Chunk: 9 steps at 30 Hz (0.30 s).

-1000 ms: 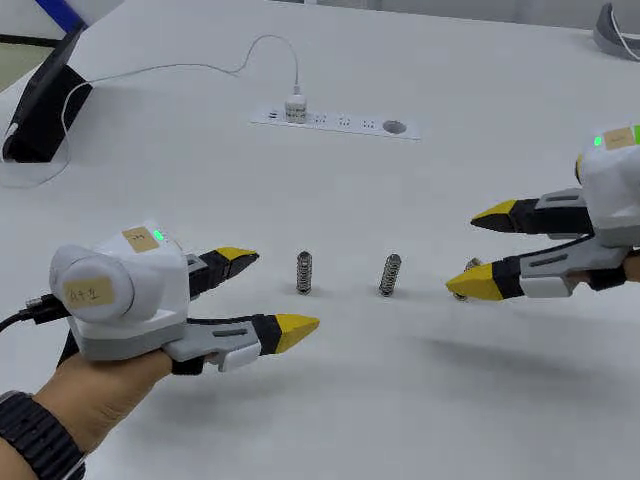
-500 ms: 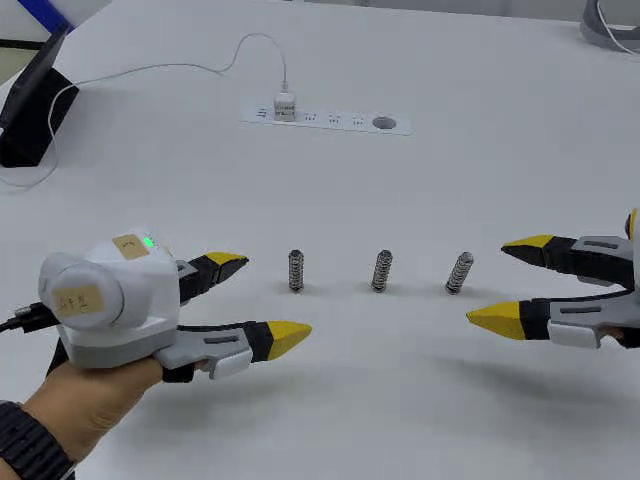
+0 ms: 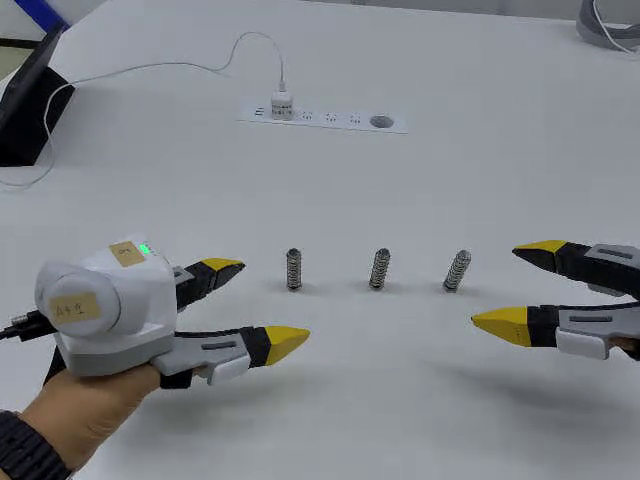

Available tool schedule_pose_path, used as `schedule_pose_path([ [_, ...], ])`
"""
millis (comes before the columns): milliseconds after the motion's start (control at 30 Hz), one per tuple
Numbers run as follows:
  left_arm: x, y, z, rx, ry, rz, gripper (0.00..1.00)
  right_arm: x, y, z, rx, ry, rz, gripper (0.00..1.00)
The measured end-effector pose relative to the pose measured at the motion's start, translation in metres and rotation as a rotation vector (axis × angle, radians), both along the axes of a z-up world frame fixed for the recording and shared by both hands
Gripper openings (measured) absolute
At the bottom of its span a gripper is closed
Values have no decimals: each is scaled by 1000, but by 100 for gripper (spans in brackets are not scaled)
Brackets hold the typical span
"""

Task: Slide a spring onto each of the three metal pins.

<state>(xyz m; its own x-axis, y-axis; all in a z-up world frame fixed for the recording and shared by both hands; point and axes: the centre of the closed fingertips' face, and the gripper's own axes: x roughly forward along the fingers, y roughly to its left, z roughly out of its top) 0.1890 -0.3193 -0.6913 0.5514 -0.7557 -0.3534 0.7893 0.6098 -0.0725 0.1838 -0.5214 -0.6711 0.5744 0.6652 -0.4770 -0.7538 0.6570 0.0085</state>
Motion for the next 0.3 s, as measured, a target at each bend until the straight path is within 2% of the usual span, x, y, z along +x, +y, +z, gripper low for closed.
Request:
schedule_pose_path([
  [300,1,0,-1,-4,3,5,68,-1,1,-3,0,5,0,68],
])
